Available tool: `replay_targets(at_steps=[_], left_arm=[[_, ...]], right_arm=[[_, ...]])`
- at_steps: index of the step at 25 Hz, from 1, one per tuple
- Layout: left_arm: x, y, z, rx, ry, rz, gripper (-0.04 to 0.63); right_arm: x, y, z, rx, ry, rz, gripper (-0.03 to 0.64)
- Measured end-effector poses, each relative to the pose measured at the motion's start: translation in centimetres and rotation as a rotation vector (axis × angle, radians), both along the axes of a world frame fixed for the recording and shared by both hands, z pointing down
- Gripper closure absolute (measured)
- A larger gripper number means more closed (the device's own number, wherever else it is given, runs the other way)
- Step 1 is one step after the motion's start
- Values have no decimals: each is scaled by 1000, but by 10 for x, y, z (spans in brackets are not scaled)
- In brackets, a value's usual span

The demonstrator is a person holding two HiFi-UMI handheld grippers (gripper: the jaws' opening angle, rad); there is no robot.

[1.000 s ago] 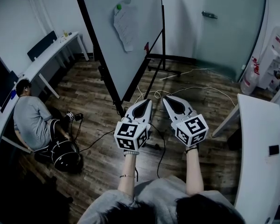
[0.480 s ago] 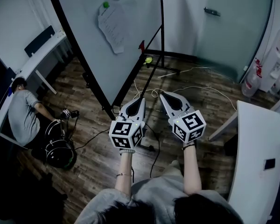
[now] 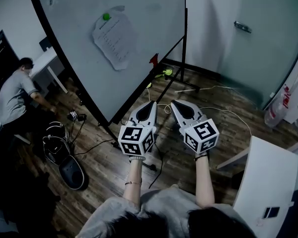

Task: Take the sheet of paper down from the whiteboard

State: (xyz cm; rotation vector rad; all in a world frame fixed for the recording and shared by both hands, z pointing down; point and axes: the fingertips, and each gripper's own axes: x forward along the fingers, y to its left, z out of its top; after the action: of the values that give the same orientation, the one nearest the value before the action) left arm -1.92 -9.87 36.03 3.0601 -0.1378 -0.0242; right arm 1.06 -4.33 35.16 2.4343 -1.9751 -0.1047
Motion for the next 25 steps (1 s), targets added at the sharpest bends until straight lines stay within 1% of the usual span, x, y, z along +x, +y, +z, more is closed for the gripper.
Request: replay_targets(at_steps=[5, 7, 11, 15, 20, 25], left_arm=[[27, 8, 4, 5, -8, -47, 589], [32, 6, 5, 10, -9, -61, 589], [37, -7, 8, -9, -7, -108, 590], [48, -15, 12, 6, -17, -131, 589], [63, -44, 11, 54, -16, -195, 590], [82, -91, -12, 70, 35, -275, 589]], right_arm=[[32, 8, 3, -1, 0, -35, 615], [42, 6, 5, 4, -6, -42, 615], [51, -2, 7, 6, -10, -64, 617], [64, -11, 10, 8, -12, -80, 615], [85, -45, 8, 29, -13, -144, 615], [109, -93, 2, 27, -3, -212, 615]])
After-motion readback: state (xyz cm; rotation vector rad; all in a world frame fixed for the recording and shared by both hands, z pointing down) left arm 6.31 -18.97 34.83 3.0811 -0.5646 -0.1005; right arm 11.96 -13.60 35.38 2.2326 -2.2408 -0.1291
